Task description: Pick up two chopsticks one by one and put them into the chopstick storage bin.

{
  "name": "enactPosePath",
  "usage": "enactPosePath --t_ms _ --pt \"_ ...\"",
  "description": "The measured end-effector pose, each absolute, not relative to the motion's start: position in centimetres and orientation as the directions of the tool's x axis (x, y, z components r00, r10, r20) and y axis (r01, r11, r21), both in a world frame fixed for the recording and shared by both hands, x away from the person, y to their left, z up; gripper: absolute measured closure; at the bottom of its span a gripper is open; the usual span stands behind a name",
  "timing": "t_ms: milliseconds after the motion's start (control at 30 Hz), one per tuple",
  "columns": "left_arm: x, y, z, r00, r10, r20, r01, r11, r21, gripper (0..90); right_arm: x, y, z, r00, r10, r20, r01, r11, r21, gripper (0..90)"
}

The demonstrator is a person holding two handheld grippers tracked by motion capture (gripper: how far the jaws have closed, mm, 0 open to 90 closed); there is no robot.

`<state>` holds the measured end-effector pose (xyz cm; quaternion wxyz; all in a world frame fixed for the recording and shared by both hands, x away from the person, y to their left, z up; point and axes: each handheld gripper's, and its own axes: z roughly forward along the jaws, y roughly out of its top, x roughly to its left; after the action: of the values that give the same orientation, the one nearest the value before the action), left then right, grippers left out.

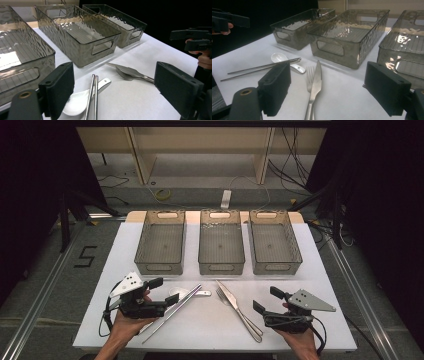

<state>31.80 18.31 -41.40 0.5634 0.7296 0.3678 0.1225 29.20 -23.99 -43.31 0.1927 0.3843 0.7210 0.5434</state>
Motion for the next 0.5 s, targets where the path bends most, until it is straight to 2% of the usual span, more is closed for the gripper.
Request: enactPosePath --t_ms 367,500 --pt "32.19 18.39 -41.17 0.697 0.673 -0.245 0.426 -0.114 0.897 16.0 29.21 -23.95 -43.3 -0.632 0.762 0.141 0.349 0.117 0.93 22.4" --pt "32.7 18.27 -40.81 0.691 0.681 -0.241 0.461 -0.159 0.873 16.8 29.25 -23.99 -43.31 -0.632 0.762 0.14 0.349 0.119 0.929 22.5"
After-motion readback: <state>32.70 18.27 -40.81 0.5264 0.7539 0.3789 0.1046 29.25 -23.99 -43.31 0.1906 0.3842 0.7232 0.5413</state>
